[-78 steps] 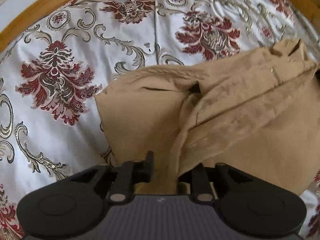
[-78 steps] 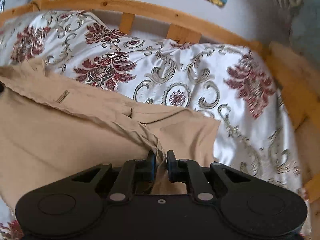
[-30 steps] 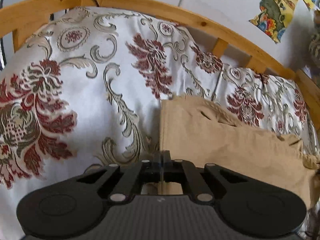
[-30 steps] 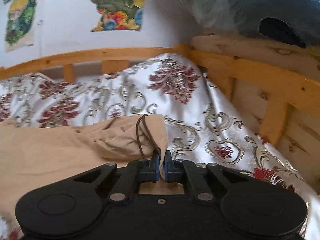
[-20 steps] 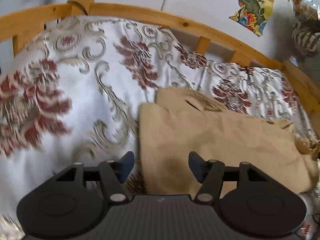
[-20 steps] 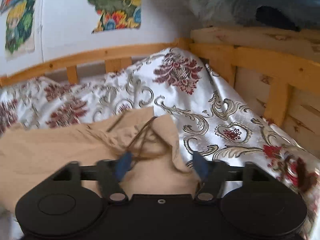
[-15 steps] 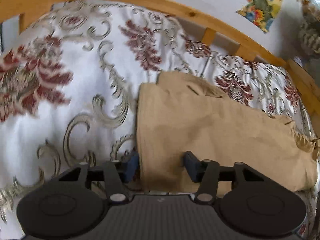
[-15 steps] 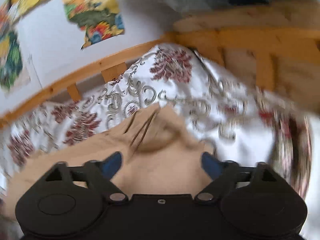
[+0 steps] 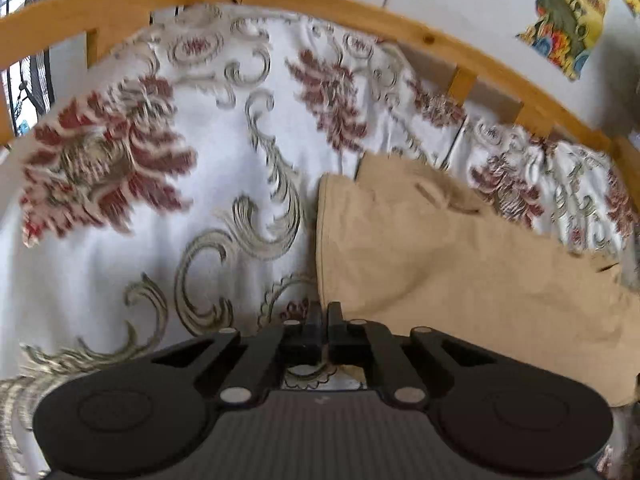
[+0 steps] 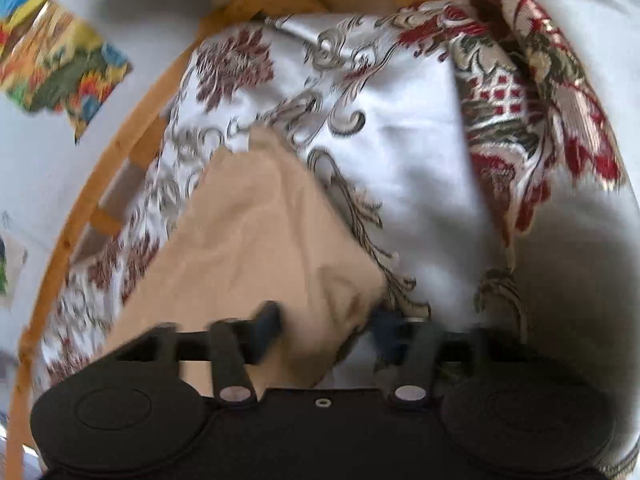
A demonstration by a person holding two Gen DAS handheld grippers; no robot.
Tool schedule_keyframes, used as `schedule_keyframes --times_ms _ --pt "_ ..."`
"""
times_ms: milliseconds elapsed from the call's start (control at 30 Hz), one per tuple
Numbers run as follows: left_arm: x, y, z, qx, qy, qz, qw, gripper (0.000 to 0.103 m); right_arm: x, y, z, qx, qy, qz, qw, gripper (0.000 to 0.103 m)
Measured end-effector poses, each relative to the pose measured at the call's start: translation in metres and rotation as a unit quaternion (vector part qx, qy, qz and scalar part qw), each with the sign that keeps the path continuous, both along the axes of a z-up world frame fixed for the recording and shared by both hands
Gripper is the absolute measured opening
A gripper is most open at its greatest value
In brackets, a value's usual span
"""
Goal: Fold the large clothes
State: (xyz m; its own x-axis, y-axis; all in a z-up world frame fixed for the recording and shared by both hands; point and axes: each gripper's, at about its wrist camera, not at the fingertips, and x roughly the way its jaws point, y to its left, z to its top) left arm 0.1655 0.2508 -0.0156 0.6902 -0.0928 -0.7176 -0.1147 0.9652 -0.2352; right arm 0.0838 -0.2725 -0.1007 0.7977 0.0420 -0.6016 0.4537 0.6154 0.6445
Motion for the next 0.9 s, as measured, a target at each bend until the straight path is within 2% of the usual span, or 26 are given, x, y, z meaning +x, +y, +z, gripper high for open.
schedule_keyframes --times_ms 67,100,167,233,333,433,500,567,667,733,800,833,867,900 --pt "-0.002 -0.005 0.005 0.030 0.000 -0.024 0.9993 0.002 -0.004 0.006 0.013 -0.052 -0.010 0.008 0.999 0.012" --pt "-0.002 -0.007 0.002 0.048 0.004 -0.035 0.9982 0.002 -0.006 0.009 0.021 -0.082 -0.016 0.016 0.996 0.010" --pt "0.006 -0.012 -0.011 0.070 0.025 -0.047 0.9961 0.002 -0.005 0.017 0.026 -0.119 -0.011 0.030 0.992 0.009" --pt "0.011 -0.016 -0.023 0.078 0.023 -0.055 0.9952 0.002 0.000 0.016 0.018 -0.120 0.011 0.033 0.992 0.009" --pt "-0.001 -0.011 -0.015 0.047 -0.030 -0.049 0.9972 0.002 -0.006 0.011 0.013 -0.101 0.019 0.019 0.994 0.009" --pt "-0.009 -0.009 0.003 0.055 -0.061 -0.073 0.9940 0.002 -0.013 0.016 0.027 -0.133 -0.003 0.021 0.991 0.009" --pt "-0.006 -0.011 0.002 0.071 -0.051 -0.087 0.9924 0.003 -0.012 0.020 0.030 -0.150 -0.002 0.024 0.988 0.008" --pt "-0.001 -0.015 -0.011 0.085 -0.025 -0.096 0.9915 0.004 -0.005 0.018 0.024 -0.145 0.017 0.027 0.989 0.008" --pt "-0.004 -0.020 -0.022 0.100 -0.015 -0.082 0.9915 0.009 -0.002 0.021 0.016 -0.154 0.038 0.035 0.987 0.014" --pt "-0.007 -0.022 -0.020 0.105 -0.020 -0.081 0.9910 0.019 -0.002 0.028 0.019 -0.180 0.043 0.045 0.982 0.019" --pt "-0.011 -0.023 -0.015 0.107 -0.027 -0.070 0.9914 0.074 -0.003 0.036 0.022 -0.201 0.042 0.049 0.977 0.027" --pt "-0.016 -0.025 -0.010 0.111 -0.042 -0.059 0.9912 0.084 -0.003 0.041 0.024 -0.212 0.042 0.053 0.975 0.031" --pt "-0.022 -0.028 -0.005 0.113 -0.060 -0.051 0.9904 0.091 -0.004 0.047 0.027 -0.229 0.044 0.054 0.971 0.040" --pt "-0.027 -0.032 -0.001 0.116 -0.076 -0.051 0.9890 0.092 -0.005 0.054 0.029 -0.252 0.051 0.049 0.965 0.052"
